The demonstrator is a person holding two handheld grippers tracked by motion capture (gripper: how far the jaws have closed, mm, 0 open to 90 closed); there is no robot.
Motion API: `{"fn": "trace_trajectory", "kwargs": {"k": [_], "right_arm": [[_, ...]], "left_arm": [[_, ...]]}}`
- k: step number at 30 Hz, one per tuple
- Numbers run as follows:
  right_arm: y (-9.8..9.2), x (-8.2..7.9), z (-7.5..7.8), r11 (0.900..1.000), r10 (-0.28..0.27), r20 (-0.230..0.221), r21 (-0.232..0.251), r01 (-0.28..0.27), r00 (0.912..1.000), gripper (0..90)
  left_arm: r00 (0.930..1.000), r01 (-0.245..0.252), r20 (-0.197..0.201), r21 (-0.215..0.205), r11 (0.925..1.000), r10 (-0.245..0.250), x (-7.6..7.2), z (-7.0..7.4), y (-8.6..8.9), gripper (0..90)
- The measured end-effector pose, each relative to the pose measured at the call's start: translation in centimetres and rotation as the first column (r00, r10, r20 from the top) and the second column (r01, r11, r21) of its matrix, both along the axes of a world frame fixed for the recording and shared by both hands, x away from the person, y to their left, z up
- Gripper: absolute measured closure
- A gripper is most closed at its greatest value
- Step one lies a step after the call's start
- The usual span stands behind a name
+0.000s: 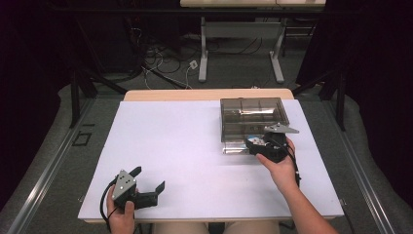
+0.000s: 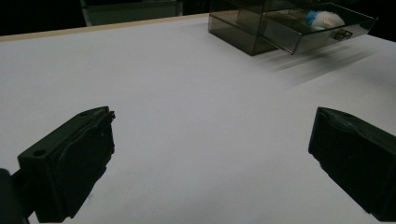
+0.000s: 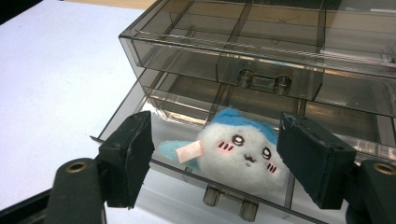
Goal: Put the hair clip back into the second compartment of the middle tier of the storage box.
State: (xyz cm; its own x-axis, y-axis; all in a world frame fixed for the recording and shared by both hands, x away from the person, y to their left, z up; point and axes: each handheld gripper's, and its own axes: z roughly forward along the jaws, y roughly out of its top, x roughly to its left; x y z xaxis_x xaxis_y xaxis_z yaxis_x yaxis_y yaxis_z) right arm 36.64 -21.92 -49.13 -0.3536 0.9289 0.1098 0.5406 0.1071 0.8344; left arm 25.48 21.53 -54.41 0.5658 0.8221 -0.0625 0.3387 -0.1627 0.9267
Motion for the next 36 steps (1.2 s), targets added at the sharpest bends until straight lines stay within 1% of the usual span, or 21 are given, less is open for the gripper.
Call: {"fn": "trace_trajectory", "kwargs": {"k": [3,5,8,20,22,26,27,29,30,32,36], "right_arm": [[0.0,-0.2,0.1,1.000,0.006,0.011,0.001,-0.006,0.9999,25.7],[0.0,-0.4,0.3,1.000,0.008,0.009,0.006,-0.008,0.9999,25.4],[0.0,-0.6,0.4,1.000,0.008,0.019,0.005,-0.008,0.9998,22.9],[-0.1,-1.6,0.9,1.000,0.017,0.039,0.018,-0.017,0.9991,20.7],[-0.1,-1.7,1.0,1.000,0.022,0.043,0.014,-0.023,0.9988,20.2],[-0.1,-2.2,1.2,0.999,0.029,0.050,0.021,-0.030,0.9983,19.0],[-0.1,-2.3,1.3,0.999,0.034,0.052,0.015,-0.035,0.9981,18.4],[0.0,-2.5,1.3,0.999,0.035,0.058,0.024,-0.037,0.9977,17.6],[-0.1,-2.7,1.4,0.999,0.040,0.054,0.020,-0.041,0.9978,16.9],[-0.1,-2.9,1.5,0.999,0.048,0.060,0.018,-0.049,0.9970,16.3],[-0.2,-3.3,1.7,0.998,0.054,0.067,0.027,-0.056,0.9963,15.7]], "left_arm": [[1.0000,0.000,0.000,-0.002,1.0000,0.000,0.0,0.0,0.0,0.2],[1.0000,0.000,0.000,-0.002,1.0000,0.000,0.0,0.0,0.0,0.2],[1.0000,0.000,-0.003,0.000,1.0000,0.000,0.0,0.0,0.0,0.2],[1.0000,0.000,-0.003,-0.003,1.0000,0.000,0.0,0.0,0.0,0.2],[1.0000,0.000,-0.003,-0.004,1.0000,0.000,0.0,0.0,0.0,0.2],[1.0000,0.000,-0.003,-0.005,1.0000,0.000,0.0,0.0,0.0,0.2],[1.0000,0.001,-0.003,-0.002,1.0000,-0.001,0.0,0.0,0.0,0.2],[1.0000,0.000,-0.002,-0.006,1.0000,0.000,0.0,0.0,0.0,0.2],[1.0000,0.001,-0.003,-0.002,1.0000,-0.001,0.0,0.0,0.0,0.2],[1.0000,0.000,-0.002,-0.003,1.0000,0.000,0.0,0.0,0.0,0.2],[1.0000,-0.001,0.000,-0.003,1.0000,0.001,0.0,0.0,0.0,0.2]]}}
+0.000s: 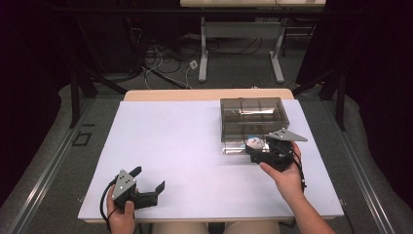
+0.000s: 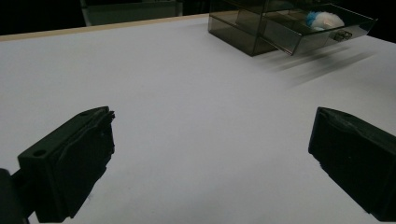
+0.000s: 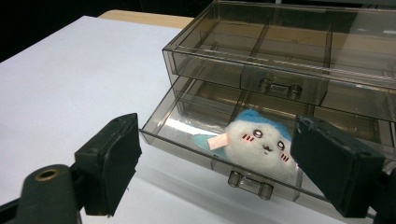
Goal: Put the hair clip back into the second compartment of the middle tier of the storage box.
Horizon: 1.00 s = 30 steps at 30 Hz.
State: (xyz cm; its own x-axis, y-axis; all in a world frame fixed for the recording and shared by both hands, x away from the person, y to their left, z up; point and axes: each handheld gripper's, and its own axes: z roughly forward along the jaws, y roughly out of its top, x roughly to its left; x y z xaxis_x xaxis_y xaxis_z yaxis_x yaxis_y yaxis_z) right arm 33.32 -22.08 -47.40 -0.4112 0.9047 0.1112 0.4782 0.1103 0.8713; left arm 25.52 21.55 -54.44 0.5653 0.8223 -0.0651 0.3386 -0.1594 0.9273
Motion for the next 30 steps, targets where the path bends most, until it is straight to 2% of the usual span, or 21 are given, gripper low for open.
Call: {"fn": "trace_trajectory", "kwargs": {"k": [6,22,26,30], "right_arm": [[-0.1,-0.7,0.1,1.000,0.020,0.017,-0.008,-0.020,0.9997,15.3],[-0.8,-2.6,0.0,0.999,0.049,0.052,0.017,-0.050,0.9974,15.3],[-1.1,-3.1,-0.2,0.998,0.062,0.072,0.004,-0.062,0.9955,15.3],[-1.5,-3.4,-0.5,0.999,0.053,0.076,-0.005,-0.052,0.9957,15.2]], "left_arm": [[1.0000,-0.002,-0.002,-0.001,1.0000,0.002,0.0,0.0,0.0,0.2],[1.0000,-0.003,0.000,-0.006,1.0000,0.003,0.0,0.0,0.0,0.2],[1.0000,-0.004,0.002,-0.008,1.0000,0.004,0.0,0.0,0.1,0.2],[1.0000,-0.005,0.004,-0.008,1.0000,0.005,0.0,0.0,0.1,0.3]]}}
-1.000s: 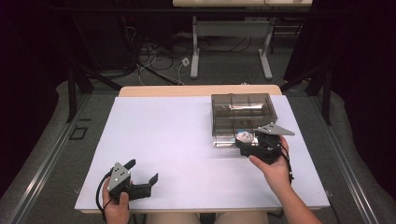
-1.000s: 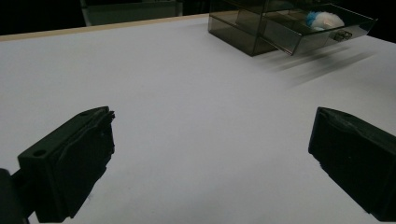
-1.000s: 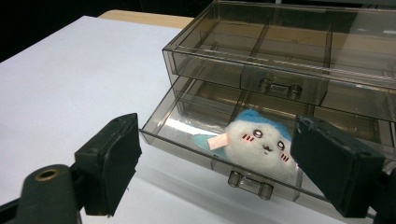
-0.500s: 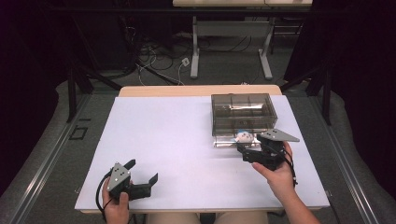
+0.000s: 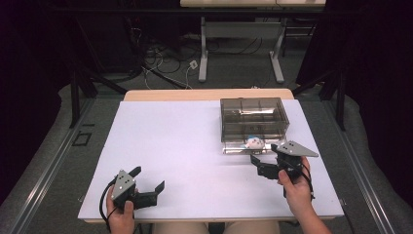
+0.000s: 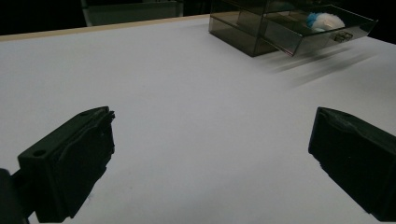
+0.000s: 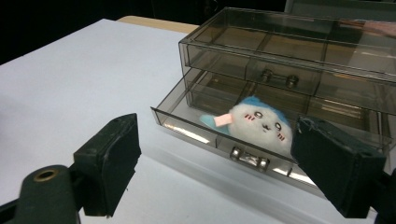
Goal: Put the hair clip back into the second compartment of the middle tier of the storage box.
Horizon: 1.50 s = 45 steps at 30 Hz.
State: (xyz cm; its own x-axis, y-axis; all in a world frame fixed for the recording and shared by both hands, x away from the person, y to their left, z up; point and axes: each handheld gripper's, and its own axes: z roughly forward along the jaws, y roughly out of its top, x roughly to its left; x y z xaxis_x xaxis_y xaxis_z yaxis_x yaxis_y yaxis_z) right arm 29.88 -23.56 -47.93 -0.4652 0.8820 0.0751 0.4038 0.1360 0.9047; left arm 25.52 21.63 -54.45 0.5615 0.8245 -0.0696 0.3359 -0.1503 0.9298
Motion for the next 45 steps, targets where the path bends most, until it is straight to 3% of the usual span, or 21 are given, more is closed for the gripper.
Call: {"fn": "trace_trajectory", "kwargs": {"k": [7,12,21,24,31,33,34,44,45], "right_arm": [[-0.8,-0.7,-0.5,1.000,-0.010,0.016,-0.009,0.011,0.9998,15.3],[-1.4,-1.2,-0.8,0.998,-0.029,0.042,-0.050,0.031,0.9987,15.2],[-2.3,-1.8,-1.6,0.996,-0.044,0.062,-0.081,0.049,0.9971,15.2],[-2.6,-2.1,-1.8,0.995,-0.059,0.050,-0.076,0.063,0.9970,15.2],[-3.5,-2.6,-2.7,0.993,-0.079,0.071,-0.086,0.085,0.9944,15.2],[-3.9,-2.9,-2.7,0.991,-0.085,0.048,-0.096,0.089,0.9952,15.2],[-4.0,-2.9,-3.0,0.992,-0.089,0.067,-0.084,0.095,0.9938,15.1],[-4.6,-3.3,-4.2,0.989,-0.118,0.068,-0.078,0.123,0.9906,15.2],[-4.6,-3.4,-4.3,0.990,-0.114,0.054,-0.079,0.118,0.9920,15.2]], "left_arm": [[1.0000,-0.003,-0.005,-0.004,1.0000,0.003,0.0,0.0,0.1,0.2],[0.9999,-0.010,-0.001,-0.006,0.9999,0.010,0.0,0.0,0.3,0.2],[0.9999,-0.016,-0.001,-0.011,0.9998,0.016,-0.1,0.1,0.4,0.2],[0.9998,-0.018,0.000,-0.009,0.9998,0.018,-0.1,0.1,0.5,0.2],[0.9998,-0.021,0.000,-0.011,0.9997,0.021,-0.1,0.1,0.6,0.2],[0.9997,-0.023,0.001,-0.011,0.9997,0.023,-0.1,0.1,0.6,0.2],[0.9997,-0.023,-0.001,-0.014,0.9996,0.023,-0.1,0.1,0.6,0.3],[0.9997,-0.024,-0.001,-0.012,0.9996,0.024,0.0,0.1,0.6,0.2],[0.9997,-0.024,-0.001,-0.012,0.9996,0.024,0.0,0.1,0.6,0.2]]}}
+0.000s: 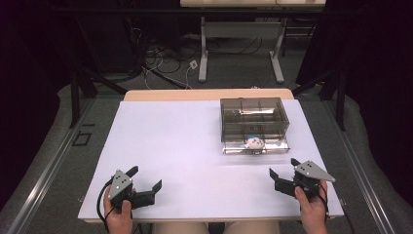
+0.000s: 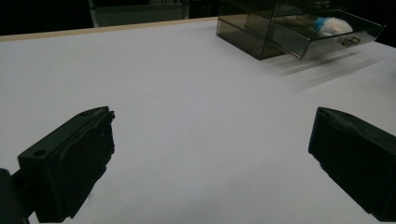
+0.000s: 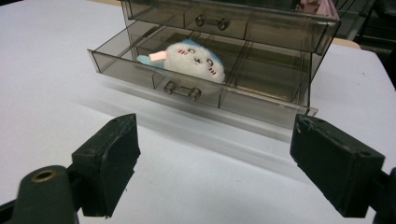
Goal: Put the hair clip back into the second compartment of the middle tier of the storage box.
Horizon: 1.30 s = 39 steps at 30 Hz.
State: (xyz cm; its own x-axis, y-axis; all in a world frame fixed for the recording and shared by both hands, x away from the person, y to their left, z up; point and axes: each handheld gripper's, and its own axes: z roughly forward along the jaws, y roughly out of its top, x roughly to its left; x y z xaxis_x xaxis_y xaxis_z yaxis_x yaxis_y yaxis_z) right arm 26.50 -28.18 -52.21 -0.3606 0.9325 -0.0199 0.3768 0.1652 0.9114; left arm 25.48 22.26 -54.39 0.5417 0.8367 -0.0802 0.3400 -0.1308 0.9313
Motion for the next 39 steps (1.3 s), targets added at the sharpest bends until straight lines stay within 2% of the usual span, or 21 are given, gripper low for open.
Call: {"fn": "trace_trajectory", "kwargs": {"k": [6,7,9,11,18,27,29,36,39], "right_arm": [[0.0,-0.1,-0.8,1.000,-0.005,-0.002,0.009,0.005,1.0000,15.2],[-0.1,-0.2,-0.8,1.000,-0.005,-0.014,0.007,0.005,0.9999,15.2],[0.0,-0.3,-1.1,1.000,-0.001,-0.003,0.017,0.001,1.0000,15.2],[0.0,-0.5,-1.2,1.000,0.000,-0.013,0.019,0.000,0.9999,15.2],[0.2,-0.8,-1.8,1.000,0.018,-0.006,0.023,-0.018,0.9998,15.2],[0.8,-1.0,-1.9,0.999,0.038,-0.026,0.022,-0.037,0.9990,15.2],[1.0,-0.9,-2.0,0.999,0.042,-0.016,0.030,-0.041,0.9990,15.2],[1.3,-0.8,-2.0,0.998,0.052,-0.032,0.030,-0.051,0.9982,15.2],[1.3,-0.8,-2.1,0.998,0.060,-0.023,0.026,-0.060,0.9979,15.2]], "left_arm": [[1.0000,0.000,0.000,0.000,1.0000,0.000,0.0,0.0,0.0,0.2],[1.0000,-0.001,0.000,0.001,1.0000,0.001,0.0,0.0,0.0,0.2],[1.0000,0.000,-0.001,0.001,1.0000,0.000,0.0,0.0,0.0,0.2],[1.0000,-0.001,-0.001,0.001,1.0000,0.001,0.0,0.0,0.0,0.2],[1.0000,0.000,-0.003,-0.001,1.0000,0.000,0.0,0.0,-0.1,0.2],[1.0000,0.002,0.000,0.002,1.0000,-0.002,0.0,-0.1,-0.1,0.2],[1.0000,0.002,-0.002,0.001,1.0000,-0.002,0.0,-0.1,-0.1,0.2],[1.0000,0.003,-0.002,0.002,1.0000,-0.003,0.0,-0.1,-0.1,0.2],[1.0000,0.002,-0.002,0.000,1.0000,-0.002,0.0,-0.1,-0.1,0.3]]}}
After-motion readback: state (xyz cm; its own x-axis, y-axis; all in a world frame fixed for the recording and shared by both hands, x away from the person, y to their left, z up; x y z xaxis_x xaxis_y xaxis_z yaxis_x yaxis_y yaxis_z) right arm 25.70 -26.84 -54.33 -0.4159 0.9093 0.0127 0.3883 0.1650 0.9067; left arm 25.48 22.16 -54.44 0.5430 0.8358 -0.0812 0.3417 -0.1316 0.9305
